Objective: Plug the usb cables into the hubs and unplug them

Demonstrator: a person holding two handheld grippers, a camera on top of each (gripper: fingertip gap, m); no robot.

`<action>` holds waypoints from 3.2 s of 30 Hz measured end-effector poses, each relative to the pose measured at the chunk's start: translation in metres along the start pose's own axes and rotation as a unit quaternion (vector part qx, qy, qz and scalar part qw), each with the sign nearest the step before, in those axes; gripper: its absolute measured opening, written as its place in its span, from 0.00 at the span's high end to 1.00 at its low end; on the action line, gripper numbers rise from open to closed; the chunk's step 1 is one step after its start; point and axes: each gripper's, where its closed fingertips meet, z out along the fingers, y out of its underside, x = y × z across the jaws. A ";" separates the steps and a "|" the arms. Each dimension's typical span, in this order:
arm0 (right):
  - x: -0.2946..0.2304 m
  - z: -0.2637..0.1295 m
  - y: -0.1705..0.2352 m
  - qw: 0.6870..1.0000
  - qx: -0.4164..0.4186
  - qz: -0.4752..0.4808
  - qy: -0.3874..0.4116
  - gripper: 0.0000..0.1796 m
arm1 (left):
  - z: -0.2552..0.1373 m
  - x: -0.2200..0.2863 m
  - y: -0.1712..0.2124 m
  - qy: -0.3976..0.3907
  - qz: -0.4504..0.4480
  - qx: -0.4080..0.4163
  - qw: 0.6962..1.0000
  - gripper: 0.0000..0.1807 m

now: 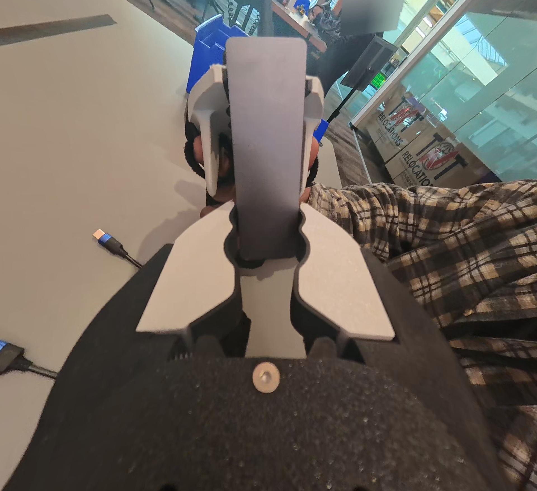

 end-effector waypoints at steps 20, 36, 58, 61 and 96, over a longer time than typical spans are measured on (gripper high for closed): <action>0.040 -0.105 0.045 0.782 -0.542 -0.207 0.226 0.76 | -0.126 -0.090 0.027 -0.194 -0.079 0.092 0.974 0.80; 0.082 -0.121 0.103 0.498 -0.817 -0.283 -0.064 0.85 | -0.133 -0.097 0.034 -0.208 -0.081 0.082 0.971 0.80; 0.027 -0.153 0.035 0.608 -0.719 -0.115 0.316 1.00 | -0.128 -0.092 0.034 -0.234 -0.062 0.057 0.969 0.80; 0.016 -0.158 0.027 0.604 -0.728 -0.141 0.291 1.00 | -0.130 -0.092 0.032 -0.235 -0.060 0.065 0.968 0.80; 0.025 -0.218 0.033 0.613 -0.591 -0.032 0.523 0.95 | -0.127 -0.096 0.035 -0.245 -0.058 0.063 0.966 0.80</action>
